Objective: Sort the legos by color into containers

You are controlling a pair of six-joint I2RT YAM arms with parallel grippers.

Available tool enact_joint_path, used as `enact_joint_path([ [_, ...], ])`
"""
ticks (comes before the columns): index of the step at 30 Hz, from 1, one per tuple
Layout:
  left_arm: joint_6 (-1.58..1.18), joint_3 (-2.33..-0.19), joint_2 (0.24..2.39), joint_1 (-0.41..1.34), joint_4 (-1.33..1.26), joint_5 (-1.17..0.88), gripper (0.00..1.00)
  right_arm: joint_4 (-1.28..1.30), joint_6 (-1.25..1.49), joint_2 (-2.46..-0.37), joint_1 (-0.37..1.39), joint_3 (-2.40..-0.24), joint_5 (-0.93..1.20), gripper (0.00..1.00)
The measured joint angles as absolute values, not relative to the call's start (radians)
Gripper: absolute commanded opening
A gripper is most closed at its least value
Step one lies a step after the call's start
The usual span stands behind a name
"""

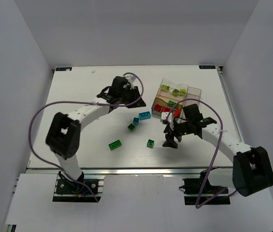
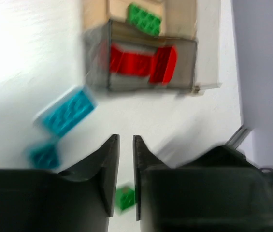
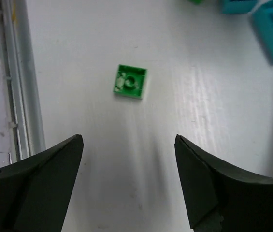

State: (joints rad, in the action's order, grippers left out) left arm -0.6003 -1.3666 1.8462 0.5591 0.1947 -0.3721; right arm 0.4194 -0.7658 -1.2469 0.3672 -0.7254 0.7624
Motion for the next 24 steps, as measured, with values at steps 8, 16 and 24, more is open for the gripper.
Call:
enact_joint_path([
  [8, -0.632, -1.0, 1.347, 0.54, 0.264, -0.194, 0.72, 0.346, -0.833, -1.344, 0.52, -0.678, 0.66, 0.89],
  [16, -0.704, -0.792, 0.982, 0.54, 0.442, 0.022, 0.78, 0.213, -0.698, -1.482, 0.666, -0.689, 0.49, 0.88],
  [24, -0.763, -0.699, 0.801, 0.54, 0.576, 0.133, 0.78, 0.149, -0.605, -1.518, 0.732, -0.717, 0.394, 0.68],
])
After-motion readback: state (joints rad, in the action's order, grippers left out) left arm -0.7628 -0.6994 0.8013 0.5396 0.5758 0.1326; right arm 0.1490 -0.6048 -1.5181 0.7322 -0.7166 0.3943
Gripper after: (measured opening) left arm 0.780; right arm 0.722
